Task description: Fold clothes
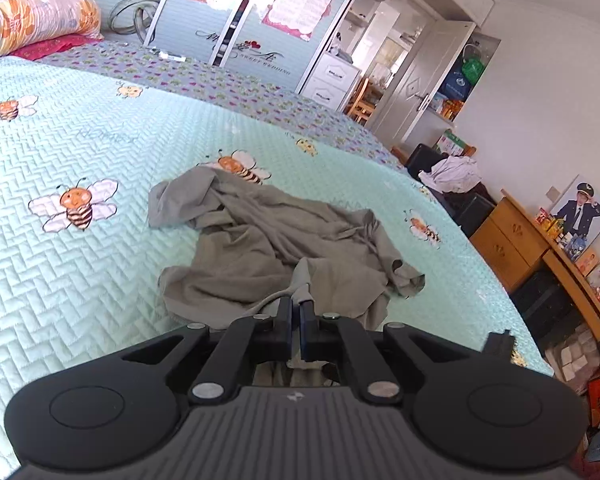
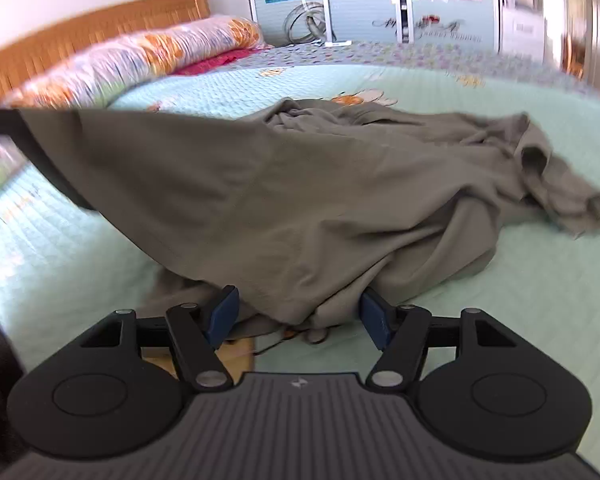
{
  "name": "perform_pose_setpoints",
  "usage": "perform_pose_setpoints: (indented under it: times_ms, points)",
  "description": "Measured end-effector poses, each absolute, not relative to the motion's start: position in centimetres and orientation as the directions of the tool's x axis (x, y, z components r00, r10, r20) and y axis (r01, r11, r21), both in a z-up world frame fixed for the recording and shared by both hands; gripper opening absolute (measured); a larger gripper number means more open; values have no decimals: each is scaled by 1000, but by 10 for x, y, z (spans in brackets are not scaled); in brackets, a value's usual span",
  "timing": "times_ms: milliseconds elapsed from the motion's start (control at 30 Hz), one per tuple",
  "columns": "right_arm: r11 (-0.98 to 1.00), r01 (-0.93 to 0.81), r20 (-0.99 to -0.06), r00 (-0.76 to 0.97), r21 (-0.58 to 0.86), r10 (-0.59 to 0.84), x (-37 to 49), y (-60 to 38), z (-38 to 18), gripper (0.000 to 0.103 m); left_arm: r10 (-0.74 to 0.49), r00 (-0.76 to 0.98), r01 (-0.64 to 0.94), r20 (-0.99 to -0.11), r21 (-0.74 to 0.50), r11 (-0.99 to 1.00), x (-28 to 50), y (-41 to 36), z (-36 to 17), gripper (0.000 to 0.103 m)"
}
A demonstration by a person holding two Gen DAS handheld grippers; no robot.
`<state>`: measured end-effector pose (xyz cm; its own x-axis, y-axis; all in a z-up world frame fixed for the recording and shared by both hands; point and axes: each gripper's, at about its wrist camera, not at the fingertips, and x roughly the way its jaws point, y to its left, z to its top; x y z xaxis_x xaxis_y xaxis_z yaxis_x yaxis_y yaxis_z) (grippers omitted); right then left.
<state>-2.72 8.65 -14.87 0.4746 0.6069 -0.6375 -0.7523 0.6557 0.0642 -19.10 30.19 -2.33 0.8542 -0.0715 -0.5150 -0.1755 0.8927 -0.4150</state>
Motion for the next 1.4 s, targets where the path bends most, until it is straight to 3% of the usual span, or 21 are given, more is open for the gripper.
perform_pose_setpoints:
  times_ms: [33, 67, 100, 167, 400, 733, 767, 833, 900, 1000, 1100, 1267, 1400]
  points:
    - [669, -742, -642, 490, 48, 589, -25, 88, -151, 64, -69, 857, -172, -511, -409, 896, -191, 301, -21, 2]
    - [679, -731, -642, 489, 67, 590, -22, 87, -151, 54, -65, 859, -173, -509, -407, 897, -192, 302, -19, 2]
    - [685, -721, -640, 479, 103, 601, -17, 83, -151, 32, -61, 859, -177, -508, -406, 897, -192, 302, -18, 2]
    - [696, -704, -630, 479, 140, 611, -9, 74, -147, 16, -50, 861, -186, -507, -405, 895, -193, 305, -16, 2]
    - [741, -650, -512, 585, 167, 629, -5, 25, -105, 8, -27, 844, -204, -535, -368, 907, -189, 305, -22, 2]
    - [753, -651, -382, 675, 96, 632, -19, -17, -27, 8, -39, 834, -168, -551, -320, 932, -185, 288, -29, 2]
    - [751, -657, -393, 673, 72, 626, -19, -15, -28, 9, -28, 833, -181, -553, -320, 930, -184, 289, -30, 2]
    - [753, -657, -437, 665, 43, 605, -14, -10, -38, 20, 3, 825, -230, -564, -332, 915, -181, 298, -34, 2]
    - [765, -640, -499, 640, 75, 584, -6, -9, -58, 50, 35, 817, -282, -576, -345, 895, -181, 309, -38, 2]
    - [786, -580, -564, 584, 213, 583, 7, -20, -87, 52, 65, 809, -332, -584, -363, 870, -183, 325, -42, 2]
    - [807, -534, -615, 555, 252, 559, 9, -30, -106, 52, 89, 807, -353, -583, -357, 865, -184, 333, -41, 2]
    - [782, -592, -639, 528, 195, 559, -16, -31, -127, 56, 86, 808, -360, -584, -373, 855, -183, 339, -42, 2]
    - [740, -672, -667, 561, -22, 490, -37, -4, -144, 60, 85, 818, -349, -568, -374, 860, -184, 337, -33, 2]
